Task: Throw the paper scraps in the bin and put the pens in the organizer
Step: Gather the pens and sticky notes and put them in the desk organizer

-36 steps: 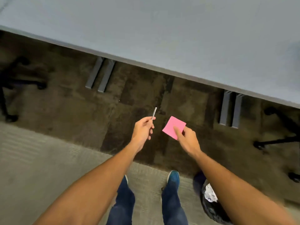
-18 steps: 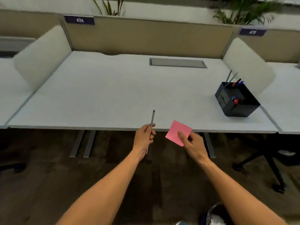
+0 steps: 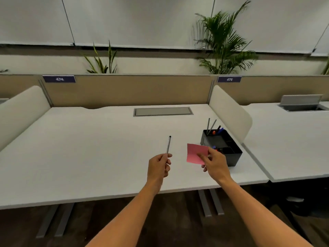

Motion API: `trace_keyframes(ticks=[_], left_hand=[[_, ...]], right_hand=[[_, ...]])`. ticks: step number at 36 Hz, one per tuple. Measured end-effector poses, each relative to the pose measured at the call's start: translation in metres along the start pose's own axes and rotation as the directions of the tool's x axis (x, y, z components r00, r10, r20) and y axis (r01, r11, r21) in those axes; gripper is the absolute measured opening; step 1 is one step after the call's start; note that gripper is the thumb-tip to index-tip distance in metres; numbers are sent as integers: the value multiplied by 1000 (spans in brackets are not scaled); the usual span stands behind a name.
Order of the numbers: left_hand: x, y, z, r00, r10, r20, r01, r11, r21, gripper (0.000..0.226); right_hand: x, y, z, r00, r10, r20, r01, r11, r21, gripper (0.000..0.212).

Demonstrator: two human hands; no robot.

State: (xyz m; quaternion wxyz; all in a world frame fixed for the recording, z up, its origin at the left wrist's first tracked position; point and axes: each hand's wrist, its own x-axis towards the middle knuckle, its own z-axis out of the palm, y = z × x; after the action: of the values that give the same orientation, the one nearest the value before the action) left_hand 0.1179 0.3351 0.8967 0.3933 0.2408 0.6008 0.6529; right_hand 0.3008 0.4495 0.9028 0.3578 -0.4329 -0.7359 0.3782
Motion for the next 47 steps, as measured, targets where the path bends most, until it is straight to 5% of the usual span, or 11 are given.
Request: trace_keyframes(ticks=[8,24,37,47], left_hand=[[47,8,69,995,-9,102,6,999,33,27],[175,1,146,917,-69,393,42,996,76,26],[232,-18,187,884,-139,446,111,990,87,24],[245,-18,214,907,-139,397,122,990,67,23]], right_hand=[[65,33,-44,989,26,-147,-52,983,-175,24],[172,81,-92,847,241,-474,-372,906,-204,27],[226,131,-100,839,404,-364,-519,797,-310,28],[246,146,-101,892,352,-285,-444,804,-396,31]])
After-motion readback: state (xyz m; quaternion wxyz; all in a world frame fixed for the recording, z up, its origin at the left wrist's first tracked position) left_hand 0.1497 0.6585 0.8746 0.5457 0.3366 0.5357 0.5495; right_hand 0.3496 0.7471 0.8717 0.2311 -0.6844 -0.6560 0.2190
